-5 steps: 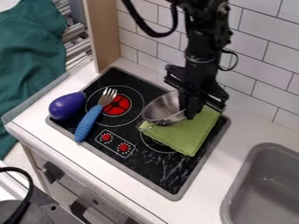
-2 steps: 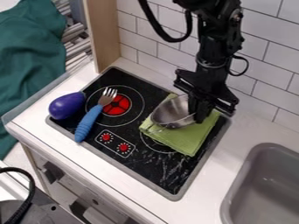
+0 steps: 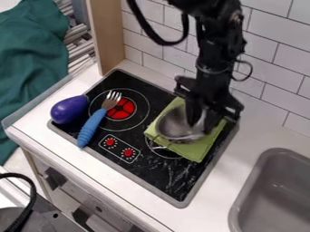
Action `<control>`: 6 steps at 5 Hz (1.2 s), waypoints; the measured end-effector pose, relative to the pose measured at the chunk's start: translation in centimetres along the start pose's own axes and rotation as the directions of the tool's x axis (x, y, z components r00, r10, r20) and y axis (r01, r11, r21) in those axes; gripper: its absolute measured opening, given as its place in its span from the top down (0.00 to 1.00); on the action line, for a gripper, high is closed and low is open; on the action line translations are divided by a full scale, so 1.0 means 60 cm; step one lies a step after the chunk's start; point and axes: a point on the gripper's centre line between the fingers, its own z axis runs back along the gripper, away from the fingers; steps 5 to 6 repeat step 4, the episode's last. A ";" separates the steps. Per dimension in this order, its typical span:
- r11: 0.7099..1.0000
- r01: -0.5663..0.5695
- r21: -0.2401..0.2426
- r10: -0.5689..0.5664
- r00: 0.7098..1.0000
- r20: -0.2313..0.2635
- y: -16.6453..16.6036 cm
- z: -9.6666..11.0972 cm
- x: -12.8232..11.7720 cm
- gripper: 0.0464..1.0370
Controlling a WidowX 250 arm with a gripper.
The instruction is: Put the silver pot on top of the green towel
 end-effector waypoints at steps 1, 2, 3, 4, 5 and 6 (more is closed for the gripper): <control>0.999 -0.011 -0.030 0.012 1.000 0.025 -0.002 0.024 -0.012 0.26; 0.998 -0.016 -0.054 0.018 0.999 0.046 -0.004 0.052 -0.022 0.03; 0.998 -0.033 -0.044 0.036 0.997 0.075 0.004 0.082 -0.032 0.03; 0.998 -0.053 -0.037 0.056 0.996 0.068 0.017 0.089 -0.047 0.03; 0.998 -0.053 -0.037 0.056 0.996 0.068 0.017 0.089 -0.047 0.03; 0.998 -0.053 -0.037 0.056 0.996 0.068 0.017 0.089 -0.047 0.03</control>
